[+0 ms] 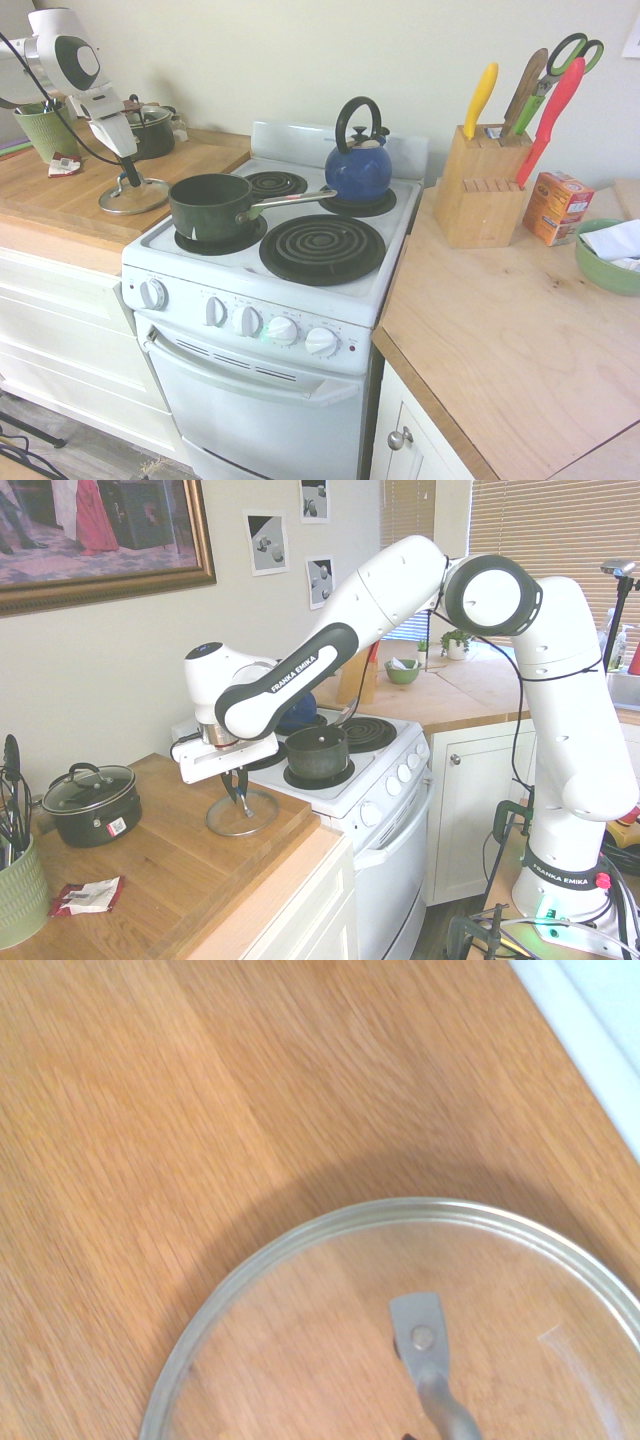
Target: Cover the lid of the pot
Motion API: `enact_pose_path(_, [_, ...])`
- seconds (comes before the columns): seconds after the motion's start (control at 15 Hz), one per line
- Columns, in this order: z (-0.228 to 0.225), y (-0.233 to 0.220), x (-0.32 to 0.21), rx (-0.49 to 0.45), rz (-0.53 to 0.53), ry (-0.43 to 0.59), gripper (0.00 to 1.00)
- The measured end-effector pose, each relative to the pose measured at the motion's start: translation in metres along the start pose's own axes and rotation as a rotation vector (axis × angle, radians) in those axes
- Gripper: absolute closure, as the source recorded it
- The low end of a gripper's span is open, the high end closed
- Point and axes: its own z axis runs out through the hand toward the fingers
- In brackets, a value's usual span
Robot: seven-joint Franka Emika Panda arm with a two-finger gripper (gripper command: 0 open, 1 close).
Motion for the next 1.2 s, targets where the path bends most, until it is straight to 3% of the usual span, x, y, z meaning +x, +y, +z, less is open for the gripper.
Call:
enact_pose_path(0.27, [-0.007,-0.002,0.003,0.021,-0.004,-0.019,1.00])
enact_pose_path(0.53, [-0.058,-0.001,0.022,0.087,0.004,-0.052,1.00])
enact_pose_path(0.93, [-0.145,0.006,0.090,0.162,0.050,-0.070,1.00])
enact_pose_path(1.2, [-0.164,0.006,0.147,0.164,0.116,-0.055,1.00])
